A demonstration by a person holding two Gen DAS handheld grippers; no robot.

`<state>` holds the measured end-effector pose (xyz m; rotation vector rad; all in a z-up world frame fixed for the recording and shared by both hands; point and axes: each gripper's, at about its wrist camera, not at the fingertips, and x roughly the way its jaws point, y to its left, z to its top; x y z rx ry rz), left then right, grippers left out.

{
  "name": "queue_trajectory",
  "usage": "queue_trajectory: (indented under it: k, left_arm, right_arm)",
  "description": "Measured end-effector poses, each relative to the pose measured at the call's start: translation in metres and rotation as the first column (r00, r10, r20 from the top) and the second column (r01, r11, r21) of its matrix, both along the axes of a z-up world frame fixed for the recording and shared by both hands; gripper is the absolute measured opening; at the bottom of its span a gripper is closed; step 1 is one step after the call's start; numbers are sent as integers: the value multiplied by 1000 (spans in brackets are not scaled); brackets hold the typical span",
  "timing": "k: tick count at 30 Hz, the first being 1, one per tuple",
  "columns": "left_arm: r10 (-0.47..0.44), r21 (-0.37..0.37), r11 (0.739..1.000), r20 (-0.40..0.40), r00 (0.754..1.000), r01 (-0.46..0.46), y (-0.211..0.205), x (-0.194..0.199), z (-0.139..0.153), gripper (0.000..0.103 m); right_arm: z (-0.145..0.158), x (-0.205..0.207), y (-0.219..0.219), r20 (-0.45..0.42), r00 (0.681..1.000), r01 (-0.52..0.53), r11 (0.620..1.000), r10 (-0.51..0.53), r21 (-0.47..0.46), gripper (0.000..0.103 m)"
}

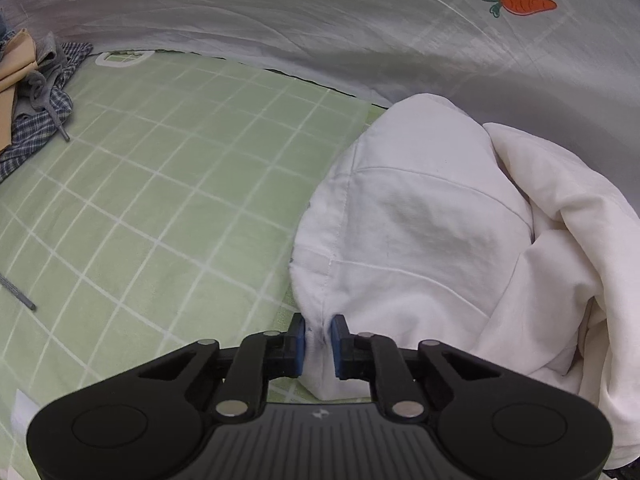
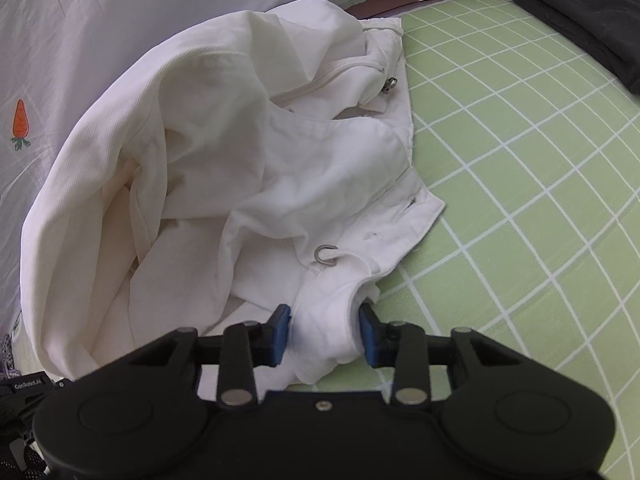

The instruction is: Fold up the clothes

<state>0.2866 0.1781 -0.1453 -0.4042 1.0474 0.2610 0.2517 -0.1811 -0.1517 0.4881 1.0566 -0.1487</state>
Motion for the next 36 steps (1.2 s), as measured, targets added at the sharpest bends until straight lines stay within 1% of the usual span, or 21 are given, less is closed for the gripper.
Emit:
queue_trajectory:
  k: [1, 3, 6, 8, 9, 11, 13, 15, 18, 19, 20, 21, 23, 24, 26, 28, 30, 32, 33, 35, 36]
  left_arm:
    - [6, -2, 1000, 3, 1000, -6, 2, -2, 0, 9]
    - [12, 2, 1000, 6, 1000, -12, 4, -9, 3, 7]
    - [16, 4, 1000, 15, 1000, -16, 8, -26, 11, 6]
    - [23, -18, 1000, 23, 999, -23, 11, -45, 16, 6]
    - [24, -18, 1000, 26, 999, -23, 11, -56, 17, 6]
    - [24, -6, 1000, 29, 999, -24, 9, -79, 21, 6]
    - [34, 13, 999, 29, 999, -35, 8, -104, 25, 6]
    - [66, 13, 998, 33, 997, -67, 11, -132, 30, 6]
    - [125, 30, 992, 43, 991, -126, 19, -174, 37, 6]
    - [144, 46, 988, 45, 989, -146, 22, -187, 40, 4]
    - [170, 83, 981, 41, 985, -173, 26, -200, 43, 4]
    - [184, 90, 978, 45, 982, -188, 31, -213, 44, 4]
    - [223, 57, 973, 44, 974, -225, 41, -237, 44, 4]
    - [235, 45, 971, 39, 971, -236, 43, -247, 44, 5]
    - [235, 54, 970, 24, 972, -236, 38, -261, 42, 5]
    - [230, 66, 971, 7, 973, -230, 30, -273, 38, 5]
    - [221, 73, 973, -11, 975, -219, 22, -281, 33, 5]
    - [208, 73, 976, -17, 978, -206, 16, -285, 31, 5]
    - [201, 74, 977, -15, 979, -200, 15, -287, 31, 6]
    - [189, 74, 980, -11, 982, -187, 13, -290, 31, 8]
    - [182, 72, 981, -13, 983, -181, 13, -292, 32, 11]
  right_arm:
    - [0, -2, -2, 3, 1000, -2, 1000, 2, 6, 27]
    - [4, -9, -9, 15, 1000, 1, 1000, -1, -27, 24]
    - [14, -27, -30, 39, 999, 26, 996, -23, -87, 23]
    - [22, -40, -47, 59, 998, 45, 991, -38, -128, 22]
    - [27, -50, -57, 72, 996, 59, 985, -48, -164, 21]
    - [37, -69, -78, 97, 993, 92, 967, -71, -238, 19]
    - [44, -89, -103, 119, 988, 130, 954, -101, -270, 18]
    - [51, -114, -125, 135, 980, 176, 948, -144, -266, 17]
    - [58, -149, -149, 156, 967, 240, 925, -202, -294, 17]
    - [58, -161, -157, 162, 962, 261, 916, -220, -304, 16]
    - [59, -171, -168, 163, 956, 284, 909, -244, -304, 16]
    - [59, -181, -179, 164, 949, 307, 903, -268, -302, 16]
    - [61, -200, -197, 166, 939, 340, 889, -301, -308, 16]
    - [61, -207, -206, 169, 935, 352, 881, -313, -315, 16]
    - [60, -220, -221, 171, 929, 368, 868, -329, -332, 16]
    - [57, -231, -230, 151, 926, 377, 863, -346, -335, 16]
    - [54, -237, -232, 124, 932, 363, 868, -342, -338, 17]
    - [52, -243, -230, 109, 937, 349, 874, -332, -338, 24]
    - [51, -247, -228, 102, 940, 342, 877, -327, -338, 28]
    - [55, -249, -220, 117, 945, 327, 881, -305, -343, 36]
    - [59, -249, -213, 130, 949, 315, 886, -287, -342, 43]
